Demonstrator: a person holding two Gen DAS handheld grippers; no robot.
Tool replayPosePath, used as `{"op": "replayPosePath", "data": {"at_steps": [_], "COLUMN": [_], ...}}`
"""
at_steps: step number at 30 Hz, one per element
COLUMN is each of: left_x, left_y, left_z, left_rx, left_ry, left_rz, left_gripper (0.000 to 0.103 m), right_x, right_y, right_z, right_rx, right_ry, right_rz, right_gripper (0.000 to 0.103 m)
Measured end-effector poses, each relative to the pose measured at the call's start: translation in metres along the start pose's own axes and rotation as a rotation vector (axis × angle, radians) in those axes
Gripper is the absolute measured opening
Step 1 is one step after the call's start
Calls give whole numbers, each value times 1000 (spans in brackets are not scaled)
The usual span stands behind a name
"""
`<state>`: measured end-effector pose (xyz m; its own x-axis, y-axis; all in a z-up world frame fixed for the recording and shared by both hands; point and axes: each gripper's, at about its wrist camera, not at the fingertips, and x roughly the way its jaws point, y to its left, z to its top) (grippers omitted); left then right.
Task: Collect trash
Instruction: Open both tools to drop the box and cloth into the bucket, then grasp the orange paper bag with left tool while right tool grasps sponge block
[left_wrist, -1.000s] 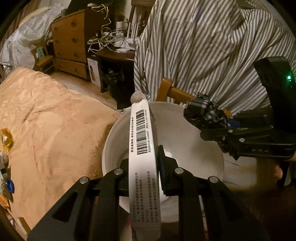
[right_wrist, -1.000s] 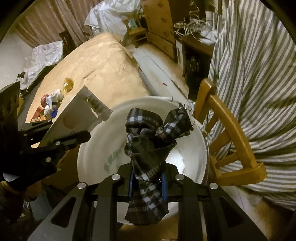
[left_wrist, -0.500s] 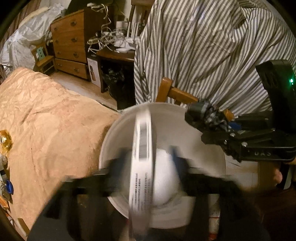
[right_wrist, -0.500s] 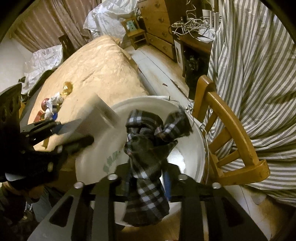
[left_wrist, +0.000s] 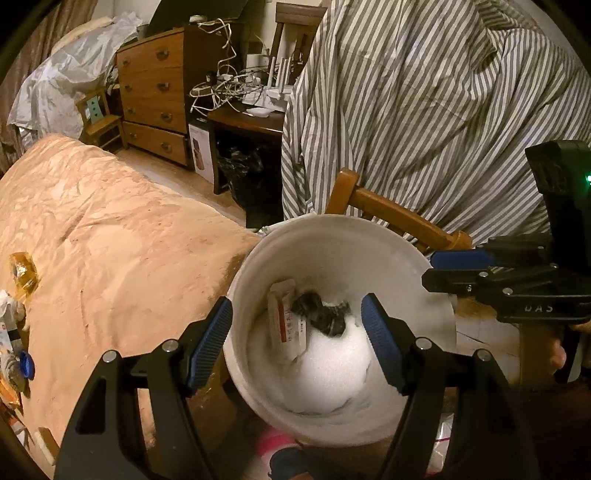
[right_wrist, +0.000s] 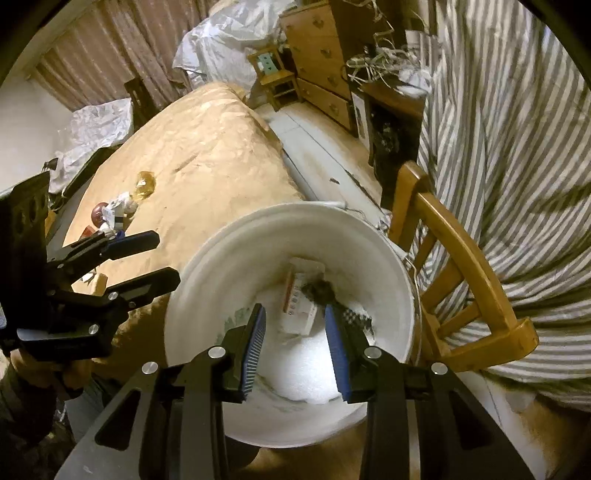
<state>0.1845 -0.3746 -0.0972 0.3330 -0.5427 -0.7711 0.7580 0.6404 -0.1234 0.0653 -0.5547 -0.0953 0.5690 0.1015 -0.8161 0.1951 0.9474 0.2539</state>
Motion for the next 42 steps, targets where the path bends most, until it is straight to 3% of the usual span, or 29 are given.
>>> {"op": "replayPosePath", "data": {"at_steps": [8,13,22,26,29,33,41,42], "left_x": [-38,-74,-155,-177,-180,-167,-144,-142], "left_y": [57,130,286,339,363,375,396,396], "left_z": [-47,-101,-199,-240,-255,-256,-254,-252], "left_rx": [-102,-235,-607,-770,-850,-871,-899,-893], "left_ry": [-51,-78,-149,-198,-229,-222,-211,-210], "left_rz": [58,161,384,450,423,384,376,386], "left_gripper": [69,69,69,79,83,86,86,81], "right_x": [-13,6,99,140,169,205,245,248], "right_y": [83,160,300,362,406,448,480,479], "right_z": [-11,-17,-32,-40,-42,-40,-34,-35], "right_rx": [-152,-267,-363,-381,-401,-412,-427,-429], "right_ry": [-153,-194,-61,-3,35,66,68,68], "right_rz": [71,166,354,416,443,426,306,297], "right_gripper": [41,51,51,51,54,59,58,57]}}
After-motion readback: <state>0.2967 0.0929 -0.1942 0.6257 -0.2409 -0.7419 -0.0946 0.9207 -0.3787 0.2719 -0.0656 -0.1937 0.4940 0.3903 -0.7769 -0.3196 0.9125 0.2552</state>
